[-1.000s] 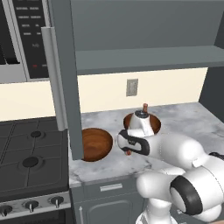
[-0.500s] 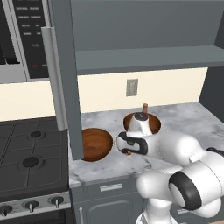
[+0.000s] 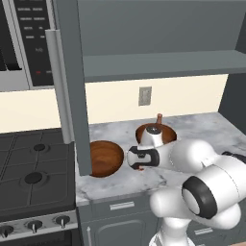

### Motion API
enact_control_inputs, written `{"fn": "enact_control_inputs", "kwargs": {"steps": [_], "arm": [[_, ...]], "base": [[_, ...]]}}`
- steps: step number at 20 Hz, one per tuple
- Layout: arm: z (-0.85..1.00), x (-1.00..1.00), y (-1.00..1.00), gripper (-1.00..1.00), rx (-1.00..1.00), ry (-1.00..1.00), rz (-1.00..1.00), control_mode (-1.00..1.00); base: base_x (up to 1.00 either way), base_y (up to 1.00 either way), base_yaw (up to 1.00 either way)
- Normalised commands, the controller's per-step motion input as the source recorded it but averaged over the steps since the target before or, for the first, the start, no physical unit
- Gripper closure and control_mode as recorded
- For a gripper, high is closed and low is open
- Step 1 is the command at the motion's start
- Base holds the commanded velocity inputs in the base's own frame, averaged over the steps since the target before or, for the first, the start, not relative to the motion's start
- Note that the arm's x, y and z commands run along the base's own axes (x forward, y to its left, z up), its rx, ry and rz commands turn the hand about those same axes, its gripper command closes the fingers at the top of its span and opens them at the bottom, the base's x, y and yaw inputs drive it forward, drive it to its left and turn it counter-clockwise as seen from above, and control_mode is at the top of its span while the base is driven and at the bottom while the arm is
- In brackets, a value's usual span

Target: Pick both bowls and place them on the counter. Then place the orange in one bowl and place the hot dog in the other bowl.

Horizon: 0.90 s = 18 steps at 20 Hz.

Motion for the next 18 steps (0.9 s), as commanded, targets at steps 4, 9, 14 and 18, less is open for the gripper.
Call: {"fn": "enact_control_inputs", "kwargs": {"steps": [4,9,14,18], "arm": [[-0.19,0.00,0.00,-1.00,0.01,0.00,0.00,-1.00],[-0.16,0.00,0.00,1.00,0.01,0.00,0.00,-1.00],[-0.10,0.00,0.01,1.00,0.00,0.00,0.00,-1.00],[-0.04,0.00,0.00,1.00,0.00,0.00,0.00,-1.00]], "base": [[0.00,0.00,0.00],[0.00,0.00,0.00],[0.00,0.00,0.00],[0.00,0.00,0.00]]}}
